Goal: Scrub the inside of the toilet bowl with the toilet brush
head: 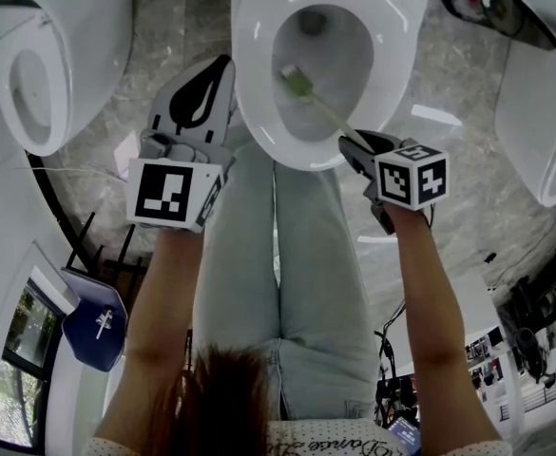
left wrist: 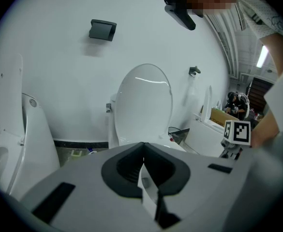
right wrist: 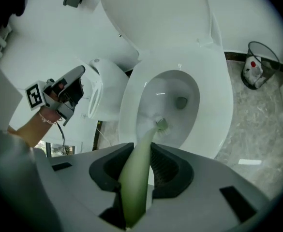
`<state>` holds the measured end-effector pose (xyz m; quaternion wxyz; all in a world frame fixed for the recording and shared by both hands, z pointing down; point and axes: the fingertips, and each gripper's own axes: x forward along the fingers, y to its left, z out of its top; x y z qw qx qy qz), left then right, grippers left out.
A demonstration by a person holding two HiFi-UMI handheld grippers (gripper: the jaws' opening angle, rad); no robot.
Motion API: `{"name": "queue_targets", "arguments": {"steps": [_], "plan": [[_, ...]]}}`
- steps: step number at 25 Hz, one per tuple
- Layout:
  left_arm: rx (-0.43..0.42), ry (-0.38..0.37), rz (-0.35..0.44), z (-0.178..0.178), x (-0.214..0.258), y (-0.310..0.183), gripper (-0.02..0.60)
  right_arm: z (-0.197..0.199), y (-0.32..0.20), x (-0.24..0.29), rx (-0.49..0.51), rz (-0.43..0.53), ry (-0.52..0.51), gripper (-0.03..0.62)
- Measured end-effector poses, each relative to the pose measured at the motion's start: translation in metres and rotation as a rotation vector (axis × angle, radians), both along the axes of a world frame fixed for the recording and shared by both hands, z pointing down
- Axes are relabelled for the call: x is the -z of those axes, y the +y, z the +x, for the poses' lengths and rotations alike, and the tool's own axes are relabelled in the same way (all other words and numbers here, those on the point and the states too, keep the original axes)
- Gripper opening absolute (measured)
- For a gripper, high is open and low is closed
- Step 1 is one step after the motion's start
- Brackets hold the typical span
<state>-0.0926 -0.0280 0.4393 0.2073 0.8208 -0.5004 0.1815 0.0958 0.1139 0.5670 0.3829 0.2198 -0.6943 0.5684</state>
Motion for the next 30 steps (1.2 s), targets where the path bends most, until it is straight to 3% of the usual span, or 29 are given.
{"name": "queue_targets", "arguments": {"steps": [3, 8, 20, 25, 30], "plan": [[0.001, -0.002, 0.0, 0.001, 0.0, -0.001, 0.005, -0.018, -0.007, 0.008, -0.075, -0.012, -0.075, 0.115], [0.003, 0.0, -0.002, 0.002, 0.0, -0.002, 0.005, -0.042, -0.021, 0.015, -0.11, 0.029, -0.121, 0.118], [0.002, 0.01, -0.002, 0.007, 0.001, 0.0, 0.005, -0.056, -0.058, 0.024, -0.285, 0.077, -0.239, 0.12], [-0.007, 0.007, -0.007, 0.005, -0.001, -0.001, 0.005, -0.052, -0.048, 0.02, -0.345, -0.001, -0.281, 0.12], [-0.007, 0.007, -0.003, 0.005, 0.0, -0.003, 0.005, -0.045, -0.012, 0.021, -0.276, -0.136, -0.312, 0.115]]}}
